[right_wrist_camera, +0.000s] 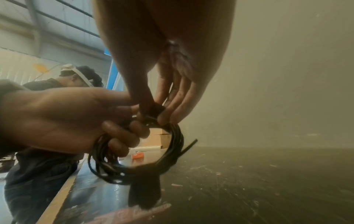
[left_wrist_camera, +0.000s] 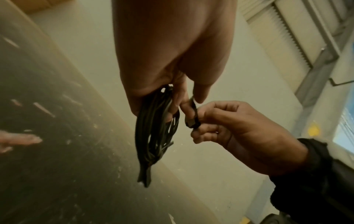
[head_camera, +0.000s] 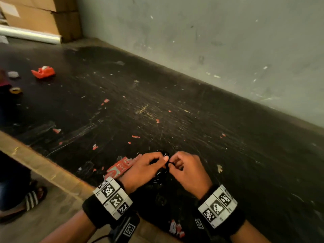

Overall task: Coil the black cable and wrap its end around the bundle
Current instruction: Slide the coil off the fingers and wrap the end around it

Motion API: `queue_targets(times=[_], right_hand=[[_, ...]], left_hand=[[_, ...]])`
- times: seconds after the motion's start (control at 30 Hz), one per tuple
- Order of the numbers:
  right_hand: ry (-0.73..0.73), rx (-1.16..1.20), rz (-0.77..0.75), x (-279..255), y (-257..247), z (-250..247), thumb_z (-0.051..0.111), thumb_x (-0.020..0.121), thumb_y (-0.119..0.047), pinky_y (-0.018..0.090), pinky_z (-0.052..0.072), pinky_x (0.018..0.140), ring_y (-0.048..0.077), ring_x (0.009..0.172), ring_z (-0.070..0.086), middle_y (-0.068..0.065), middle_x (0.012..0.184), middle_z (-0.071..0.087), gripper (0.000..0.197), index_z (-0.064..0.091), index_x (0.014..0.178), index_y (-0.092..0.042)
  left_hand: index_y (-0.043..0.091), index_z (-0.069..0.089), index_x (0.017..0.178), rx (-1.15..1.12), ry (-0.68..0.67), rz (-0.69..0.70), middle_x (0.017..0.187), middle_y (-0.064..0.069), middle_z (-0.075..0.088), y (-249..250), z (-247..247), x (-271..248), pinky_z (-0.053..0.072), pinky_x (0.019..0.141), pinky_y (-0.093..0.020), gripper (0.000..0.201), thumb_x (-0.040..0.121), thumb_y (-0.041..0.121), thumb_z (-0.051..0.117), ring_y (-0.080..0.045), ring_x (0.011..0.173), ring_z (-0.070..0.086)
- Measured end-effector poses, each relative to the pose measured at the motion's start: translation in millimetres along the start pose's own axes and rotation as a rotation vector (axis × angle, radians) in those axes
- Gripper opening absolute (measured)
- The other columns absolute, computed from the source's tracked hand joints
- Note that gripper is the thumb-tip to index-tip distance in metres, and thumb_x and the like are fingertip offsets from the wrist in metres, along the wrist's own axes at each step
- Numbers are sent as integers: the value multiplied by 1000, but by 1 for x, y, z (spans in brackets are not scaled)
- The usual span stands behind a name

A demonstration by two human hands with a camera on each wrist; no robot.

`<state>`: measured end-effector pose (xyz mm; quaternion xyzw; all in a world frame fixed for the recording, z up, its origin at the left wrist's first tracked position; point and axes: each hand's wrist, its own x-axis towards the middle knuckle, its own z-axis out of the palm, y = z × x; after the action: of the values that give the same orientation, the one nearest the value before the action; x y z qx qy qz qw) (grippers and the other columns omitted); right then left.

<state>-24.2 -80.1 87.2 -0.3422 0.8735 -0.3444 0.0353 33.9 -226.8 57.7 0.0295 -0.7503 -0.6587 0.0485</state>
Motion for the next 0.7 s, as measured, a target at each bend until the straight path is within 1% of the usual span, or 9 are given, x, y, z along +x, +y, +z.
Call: queue_targets(times=[0.07, 0.1, 0.17, 0.27, 0.33, 0.43, 0.53, 0.63, 0.7], right_hand=[[-3, -39, 17, -4, -2, -2, 65, 78, -19, 39, 56, 64, 12, 65, 64, -1, 77, 69, 1, 65, 77, -18], [-1, -69, 23, -5, -5, -4, 65, 79, -20, 38, 55, 63, 13, 66, 63, 0, 77, 69, 3, 65, 77, -17], [85, -79, 76, -4, -5, -6, 65, 80, -18, 35, 53, 59, 16, 64, 64, 2, 73, 69, 7, 63, 74, -15], [218, 201, 244, 6, -3, -12, 65, 82, -5, 29, 53, 52, 17, 56, 66, 8, 68, 66, 16, 58, 70, -13], [178, 465, 288, 8, -7, -19, 63, 84, 1, 21, 55, 51, 14, 55, 67, 10, 74, 65, 13, 59, 79, -11], [27, 686, 268, 4, -12, -29, 65, 83, 3, 19, 57, 62, 15, 65, 68, 11, 84, 65, 21, 62, 97, -12], [-111, 661, 166, 0, -14, -32, 69, 77, 8, 17, 54, 73, 8, 78, 66, 2, 87, 67, 31, 66, 93, -18], [-70, 552, 96, 1, -20, -33, 69, 77, 8, 15, 53, 72, 3, 77, 66, -3, 82, 67, 19, 65, 87, -8], [-11, 556, 91, 2, -25, -38, 70, 77, 6, 17, 55, 70, 5, 74, 66, -1, 80, 68, 14, 64, 86, -3]], left_hand=[[-2, 57, 76, 61, -27, 70, 66, -2, 51, 0, -2, 2, 38, 57, -21, 31, 95, 21, 48, -8, 63, 46], [-3, 58, 80, 92, -41, 97, 68, -4, 51, 0, -3, 3, 39, 59, -21, 30, 95, 20, 47, -8, 64, 47], [1, 58, 79, 135, -71, 123, 67, 3, 52, 2, -2, 2, 38, 59, -17, 28, 96, 21, 46, -3, 62, 47], [13, 53, 67, 122, -61, 88, 53, 12, 48, 4, 5, 1, 35, 53, -16, 30, 96, 20, 46, 1, 52, 42], [17, 51, 64, 7, -20, 18, 46, 10, 43, 6, 6, 2, 34, 50, -21, 32, 96, 20, 45, -3, 47, 39], [13, 52, 67, -162, -26, -77, 52, 5, 38, 13, -2, 2, 34, 49, -24, 31, 96, 21, 44, -6, 46, 35], [11, 52, 69, -309, -91, -100, 59, 2, 38, 24, -10, 0, 35, 50, -25, 30, 96, 23, 43, -6, 45, 33], [12, 53, 74, -372, -96, -115, 61, 3, 40, 34, -12, 0, 33, 51, -26, 26, 95, 24, 43, -6, 45, 32], [13, 54, 87, -396, -88, -121, 61, 4, 42, 37, -16, 0, 31, 51, -26, 20, 96, 26, 43, -5, 46, 33]])
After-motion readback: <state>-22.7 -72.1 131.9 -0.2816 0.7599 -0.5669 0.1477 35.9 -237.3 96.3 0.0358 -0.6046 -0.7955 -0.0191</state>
